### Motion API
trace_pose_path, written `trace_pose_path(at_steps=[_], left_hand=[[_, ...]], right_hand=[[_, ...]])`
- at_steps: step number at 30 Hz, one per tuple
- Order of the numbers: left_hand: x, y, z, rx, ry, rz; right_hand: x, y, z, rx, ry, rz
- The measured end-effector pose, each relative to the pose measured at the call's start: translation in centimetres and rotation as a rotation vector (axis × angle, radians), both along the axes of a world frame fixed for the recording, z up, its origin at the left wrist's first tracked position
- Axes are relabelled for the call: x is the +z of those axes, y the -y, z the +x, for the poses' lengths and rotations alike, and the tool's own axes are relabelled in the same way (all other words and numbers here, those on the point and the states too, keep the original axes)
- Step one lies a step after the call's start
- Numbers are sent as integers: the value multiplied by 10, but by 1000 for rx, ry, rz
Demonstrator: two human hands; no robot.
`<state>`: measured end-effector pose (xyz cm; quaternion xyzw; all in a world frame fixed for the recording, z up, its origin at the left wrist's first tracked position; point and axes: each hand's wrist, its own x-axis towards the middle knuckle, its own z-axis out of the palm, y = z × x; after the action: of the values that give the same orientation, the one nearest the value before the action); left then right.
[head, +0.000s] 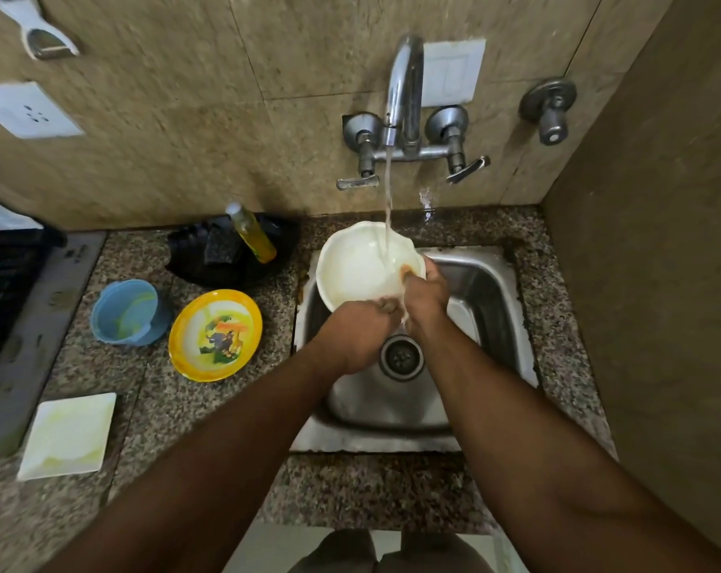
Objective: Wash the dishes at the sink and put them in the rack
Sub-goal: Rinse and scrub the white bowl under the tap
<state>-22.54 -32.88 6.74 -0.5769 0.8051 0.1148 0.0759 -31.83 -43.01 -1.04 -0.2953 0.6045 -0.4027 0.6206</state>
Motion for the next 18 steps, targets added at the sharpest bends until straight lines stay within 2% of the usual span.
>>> trace_pose_path(at_steps=[3, 6, 11, 14, 18], left_hand=[[-9, 6, 7, 36, 23, 146], [-21, 16, 9, 53, 149, 280], [-35, 27, 13, 130, 155, 328], [-36, 27, 14, 135, 132, 289], [-36, 25, 25, 171, 124, 41]], right_hand=[[-5, -3, 2, 12, -14, 10], [-3, -9, -6, 16, -38, 32], [-5, -14, -15, 33, -46, 19], [-4, -12, -17, 57, -78, -5], [0, -4, -21, 82, -82, -33]])
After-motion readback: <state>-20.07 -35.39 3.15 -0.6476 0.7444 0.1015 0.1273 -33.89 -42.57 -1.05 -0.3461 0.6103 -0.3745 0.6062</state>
